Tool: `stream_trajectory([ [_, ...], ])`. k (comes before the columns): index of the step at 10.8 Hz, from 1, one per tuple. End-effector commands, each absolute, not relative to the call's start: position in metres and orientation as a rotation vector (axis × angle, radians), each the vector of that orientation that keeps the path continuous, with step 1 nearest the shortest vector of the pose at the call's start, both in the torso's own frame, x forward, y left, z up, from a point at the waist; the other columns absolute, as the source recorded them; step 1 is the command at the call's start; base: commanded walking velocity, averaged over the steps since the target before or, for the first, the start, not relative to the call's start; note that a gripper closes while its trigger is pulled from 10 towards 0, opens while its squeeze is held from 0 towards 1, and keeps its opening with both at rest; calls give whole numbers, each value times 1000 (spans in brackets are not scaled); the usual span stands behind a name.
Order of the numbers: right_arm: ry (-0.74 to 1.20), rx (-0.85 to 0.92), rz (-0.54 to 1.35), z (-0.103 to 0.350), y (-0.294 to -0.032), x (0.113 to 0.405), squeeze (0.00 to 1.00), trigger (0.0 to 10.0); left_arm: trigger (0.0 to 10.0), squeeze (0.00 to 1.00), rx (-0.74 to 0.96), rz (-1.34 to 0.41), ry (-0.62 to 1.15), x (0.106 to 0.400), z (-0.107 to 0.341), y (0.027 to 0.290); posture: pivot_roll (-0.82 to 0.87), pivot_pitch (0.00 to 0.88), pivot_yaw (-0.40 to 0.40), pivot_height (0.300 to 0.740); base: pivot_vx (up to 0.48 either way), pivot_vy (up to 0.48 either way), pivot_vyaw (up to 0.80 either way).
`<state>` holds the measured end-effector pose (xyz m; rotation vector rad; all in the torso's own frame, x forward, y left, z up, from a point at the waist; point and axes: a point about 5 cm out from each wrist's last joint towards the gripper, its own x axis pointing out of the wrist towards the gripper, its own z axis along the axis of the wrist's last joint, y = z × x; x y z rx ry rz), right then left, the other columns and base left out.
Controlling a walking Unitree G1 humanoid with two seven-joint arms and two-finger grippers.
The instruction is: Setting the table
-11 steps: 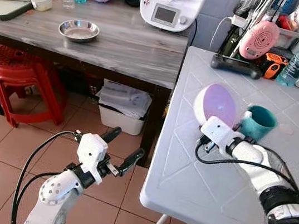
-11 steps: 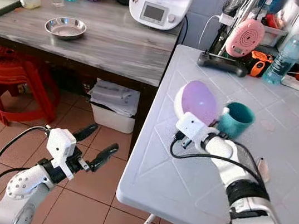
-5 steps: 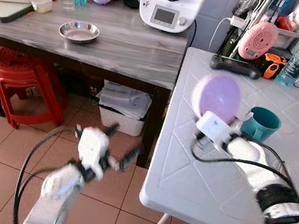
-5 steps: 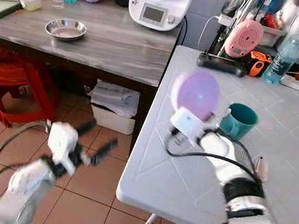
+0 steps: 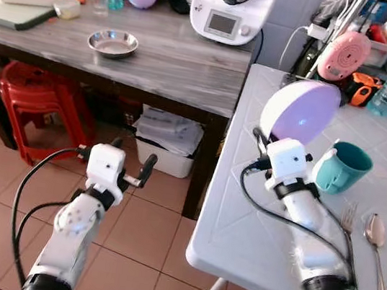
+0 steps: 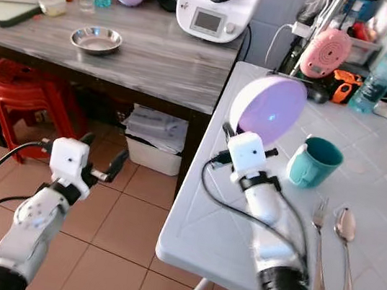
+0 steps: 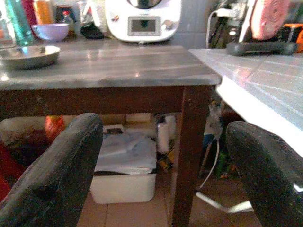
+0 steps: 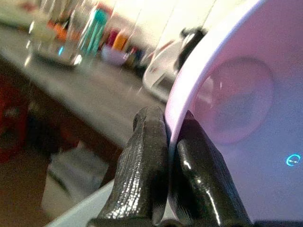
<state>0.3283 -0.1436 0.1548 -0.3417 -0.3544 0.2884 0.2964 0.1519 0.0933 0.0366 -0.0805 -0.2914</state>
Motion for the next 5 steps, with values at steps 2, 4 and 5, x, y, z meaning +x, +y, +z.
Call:
stream_trajectory([
  [2,-387,-270,187,168,-150,318,0,10000,10000,0,39,-279,-86,305,95,148,-33,0,8,740,0,0,0],
  [4,-358,-221,140,163,-149,306,0,10000,10000,0,-29,-279,-75,309,95,148,-34,0,14,740,0,0,-722],
  [5,-349,-219,137,161,-148,303,0,10000,10000,0,-30,-279,-75,309,95,148,-33,0,13,740,0,0,-800],
])
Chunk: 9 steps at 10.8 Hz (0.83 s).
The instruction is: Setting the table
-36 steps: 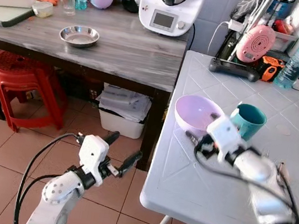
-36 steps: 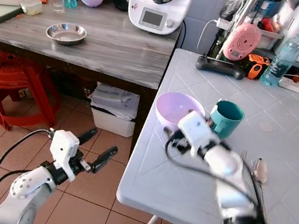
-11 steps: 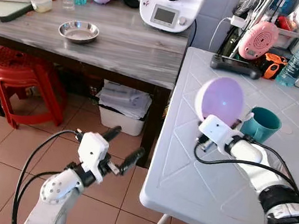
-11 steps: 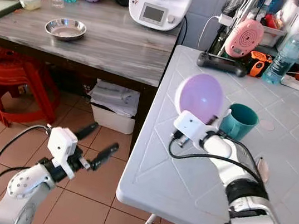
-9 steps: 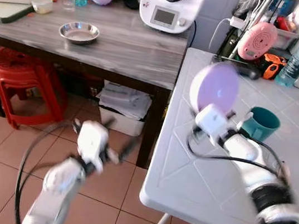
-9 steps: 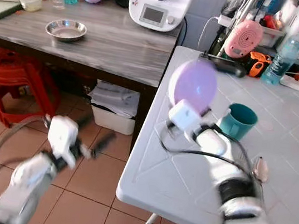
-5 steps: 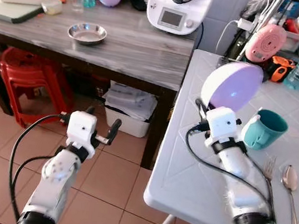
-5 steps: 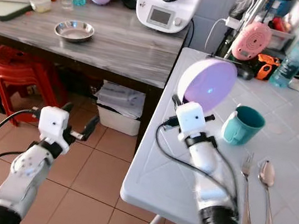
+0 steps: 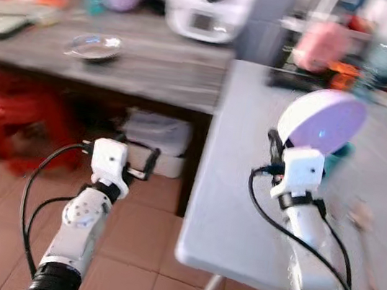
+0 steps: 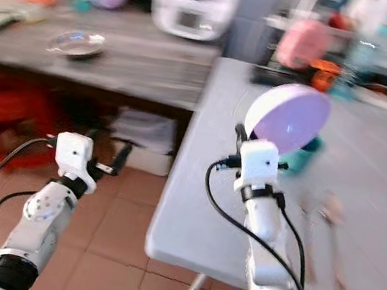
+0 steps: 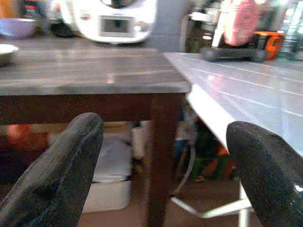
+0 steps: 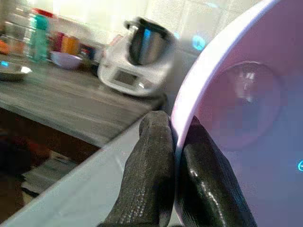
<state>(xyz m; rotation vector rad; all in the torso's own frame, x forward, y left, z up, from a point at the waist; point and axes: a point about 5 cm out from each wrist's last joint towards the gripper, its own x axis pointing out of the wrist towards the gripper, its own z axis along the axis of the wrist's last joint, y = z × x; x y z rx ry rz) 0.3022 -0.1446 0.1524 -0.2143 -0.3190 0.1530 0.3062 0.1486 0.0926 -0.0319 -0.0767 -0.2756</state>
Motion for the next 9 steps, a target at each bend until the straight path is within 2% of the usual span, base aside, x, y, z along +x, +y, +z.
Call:
stream_trajectory([
  [1,-333,-210,132,158,-145,299,0,10000,10000,0,-26,-282,-81,309,95,149,-31,0,10,740,0,281,-800],
  [4,-276,-187,149,145,-136,286,0,10000,10000,0,-42,-296,-70,304,89,145,-32,0,-3,740,0,332,-531],
  [9,-254,-173,126,142,-137,284,0,10000,10000,0,-41,-302,-72,307,90,143,-33,0,4,740,0,348,0],
])
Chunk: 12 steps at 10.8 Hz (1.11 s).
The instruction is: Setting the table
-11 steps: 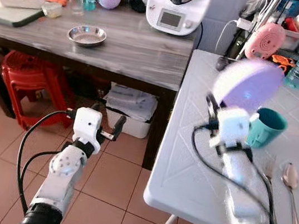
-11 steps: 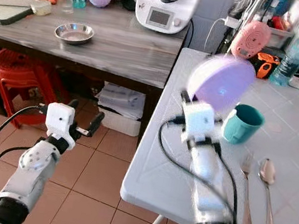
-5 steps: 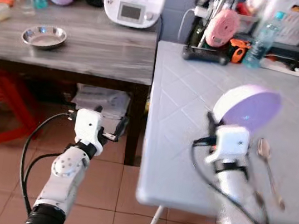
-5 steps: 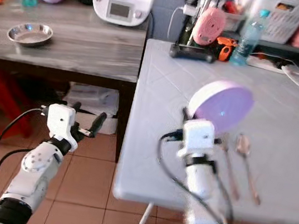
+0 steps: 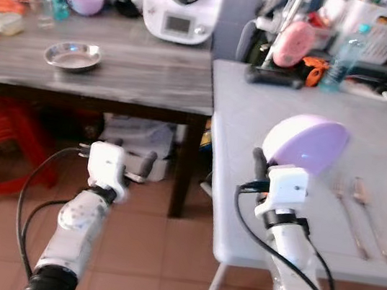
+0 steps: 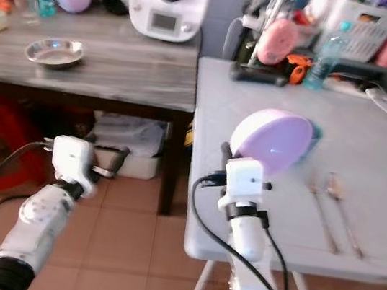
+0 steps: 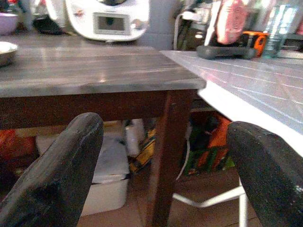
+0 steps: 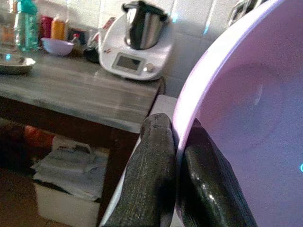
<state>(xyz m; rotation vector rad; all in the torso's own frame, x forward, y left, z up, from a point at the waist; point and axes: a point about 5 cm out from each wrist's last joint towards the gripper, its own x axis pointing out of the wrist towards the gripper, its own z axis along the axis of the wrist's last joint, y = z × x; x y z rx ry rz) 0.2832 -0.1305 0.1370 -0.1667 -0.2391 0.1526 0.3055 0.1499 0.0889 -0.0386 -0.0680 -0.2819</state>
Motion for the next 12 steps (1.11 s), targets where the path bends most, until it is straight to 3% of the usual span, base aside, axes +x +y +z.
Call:
stream_trajectory([
  [1,-257,-171,123,142,-137,284,0,10000,10000,0,-41,-300,-73,307,91,144,-33,0,7,740,0,364,0],
  [10,-273,-175,149,145,-132,283,0,10000,10000,0,-29,-259,-76,309,92,148,-32,0,8,740,0,365,0],
  [12,-269,-176,152,144,-132,282,0,10000,10000,0,-30,-263,-74,309,91,147,-33,0,7,740,0,369,403],
])
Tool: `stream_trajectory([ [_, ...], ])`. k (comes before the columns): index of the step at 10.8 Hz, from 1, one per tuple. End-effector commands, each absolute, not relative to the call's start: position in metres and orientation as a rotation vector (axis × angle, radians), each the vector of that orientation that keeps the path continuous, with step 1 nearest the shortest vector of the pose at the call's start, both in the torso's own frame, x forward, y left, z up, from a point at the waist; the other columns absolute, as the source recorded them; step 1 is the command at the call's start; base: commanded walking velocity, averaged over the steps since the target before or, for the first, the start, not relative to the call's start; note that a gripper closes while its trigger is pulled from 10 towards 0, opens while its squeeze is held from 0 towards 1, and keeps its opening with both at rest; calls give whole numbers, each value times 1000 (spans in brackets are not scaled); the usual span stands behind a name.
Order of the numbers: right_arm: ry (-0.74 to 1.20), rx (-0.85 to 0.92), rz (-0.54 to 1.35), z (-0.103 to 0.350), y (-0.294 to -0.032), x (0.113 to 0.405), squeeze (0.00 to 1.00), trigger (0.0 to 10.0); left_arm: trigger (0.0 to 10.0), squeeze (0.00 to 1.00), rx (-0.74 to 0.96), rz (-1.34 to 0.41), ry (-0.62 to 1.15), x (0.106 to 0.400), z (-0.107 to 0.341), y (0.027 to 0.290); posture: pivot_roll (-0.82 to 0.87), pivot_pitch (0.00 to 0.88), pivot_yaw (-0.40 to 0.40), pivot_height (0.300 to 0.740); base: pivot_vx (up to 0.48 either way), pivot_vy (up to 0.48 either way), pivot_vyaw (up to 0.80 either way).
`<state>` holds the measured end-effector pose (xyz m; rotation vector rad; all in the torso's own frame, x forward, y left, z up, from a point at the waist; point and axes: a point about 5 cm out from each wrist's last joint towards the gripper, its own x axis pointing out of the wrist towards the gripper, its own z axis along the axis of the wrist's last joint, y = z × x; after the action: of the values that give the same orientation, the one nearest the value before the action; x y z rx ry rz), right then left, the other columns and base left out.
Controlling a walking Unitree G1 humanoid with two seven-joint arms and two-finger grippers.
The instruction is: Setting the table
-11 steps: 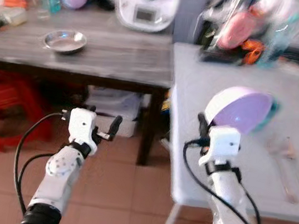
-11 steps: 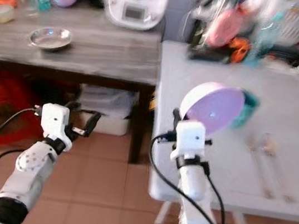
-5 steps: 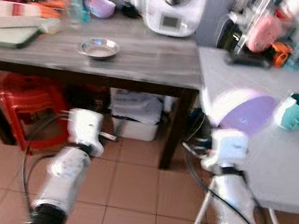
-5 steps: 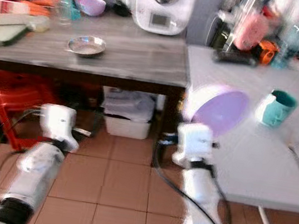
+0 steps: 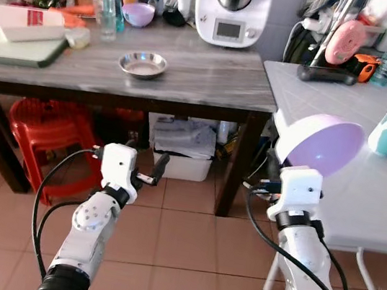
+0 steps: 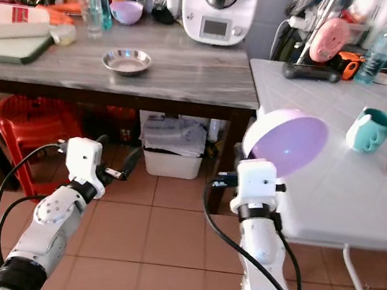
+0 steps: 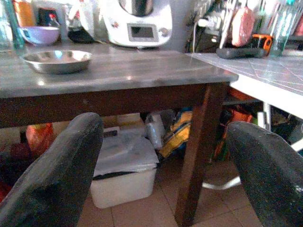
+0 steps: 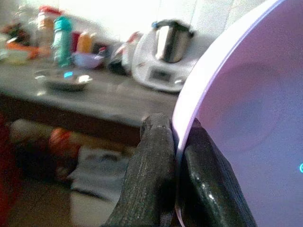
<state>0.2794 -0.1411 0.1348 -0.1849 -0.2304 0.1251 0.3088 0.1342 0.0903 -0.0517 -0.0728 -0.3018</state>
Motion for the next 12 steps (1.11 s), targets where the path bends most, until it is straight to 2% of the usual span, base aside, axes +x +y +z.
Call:
stream_trajectory([
  [1,-269,-174,154,144,-131,282,0,10000,10000,0,-29,-266,-74,309,91,146,-32,0,8,740,0,371,400],
  [4,-277,-174,162,146,-132,284,0,10000,10000,0,-43,-277,-88,312,95,137,-34,0,3,740,0,375,0],
  [9,-277,-180,168,145,-132,283,0,10000,10000,0,-47,-314,-80,307,90,135,-37,0,-1,740,0,0,80],
  [12,-272,-182,164,143,-133,284,0,10000,10000,0,-67,-352,-85,307,91,131,-40,0,6,740,314,0,460],
])
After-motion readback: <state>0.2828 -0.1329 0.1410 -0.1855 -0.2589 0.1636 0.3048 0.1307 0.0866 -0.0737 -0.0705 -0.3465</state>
